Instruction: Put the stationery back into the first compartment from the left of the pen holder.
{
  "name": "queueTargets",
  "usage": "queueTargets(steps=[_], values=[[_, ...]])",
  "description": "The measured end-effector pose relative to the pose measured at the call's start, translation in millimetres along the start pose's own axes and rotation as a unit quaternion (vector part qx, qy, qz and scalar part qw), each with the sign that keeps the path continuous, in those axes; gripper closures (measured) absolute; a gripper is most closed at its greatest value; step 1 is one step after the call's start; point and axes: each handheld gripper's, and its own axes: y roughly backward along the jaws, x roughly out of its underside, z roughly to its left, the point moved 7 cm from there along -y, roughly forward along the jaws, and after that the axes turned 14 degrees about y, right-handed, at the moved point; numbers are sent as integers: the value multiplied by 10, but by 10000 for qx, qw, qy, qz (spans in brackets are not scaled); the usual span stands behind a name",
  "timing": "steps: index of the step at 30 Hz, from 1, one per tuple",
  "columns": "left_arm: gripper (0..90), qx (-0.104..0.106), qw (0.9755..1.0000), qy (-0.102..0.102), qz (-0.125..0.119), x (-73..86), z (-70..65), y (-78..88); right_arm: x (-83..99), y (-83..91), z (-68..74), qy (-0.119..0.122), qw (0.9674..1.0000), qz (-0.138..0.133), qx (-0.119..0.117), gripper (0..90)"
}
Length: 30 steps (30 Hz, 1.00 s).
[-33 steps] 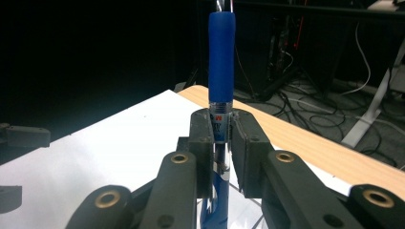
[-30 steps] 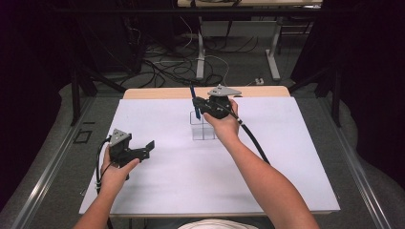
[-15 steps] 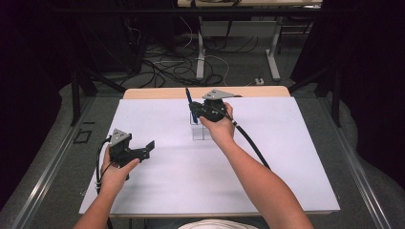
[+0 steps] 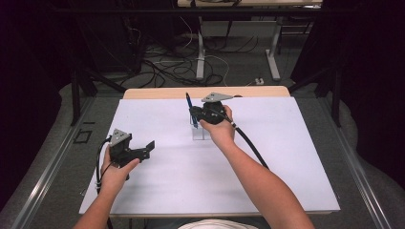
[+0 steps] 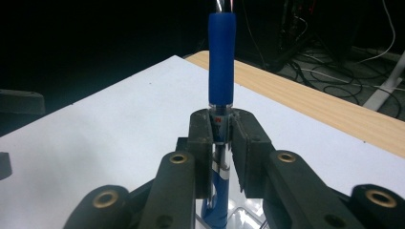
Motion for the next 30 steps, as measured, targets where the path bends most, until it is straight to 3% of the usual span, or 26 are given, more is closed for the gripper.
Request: queueTargets(steps=[7,9,17,25,28,30], values=[[4,-10,10000,1,-6,-2,4,2,-90,118,-5,-45,9994,-340,-25,640],[4,-11,10000,-1,-6,-3,2,2,-108,174,2,-181,9991,-364,-86,600],[4,-15,10000,4,-16,-4,3,5,-112,376,-10,-150,9993,-300,-173,486],[4,-43,10000,-28,-9,-1,4,4,-27,605,-59,-116,9999,11,63,329],[4,-45,10000,-29,-4,1,4,4,29,692,-98,-201,9992,194,272,235],[4,-44,10000,-25,-8,1,4,4,88,742,-134,-7,9980,430,459,187]])
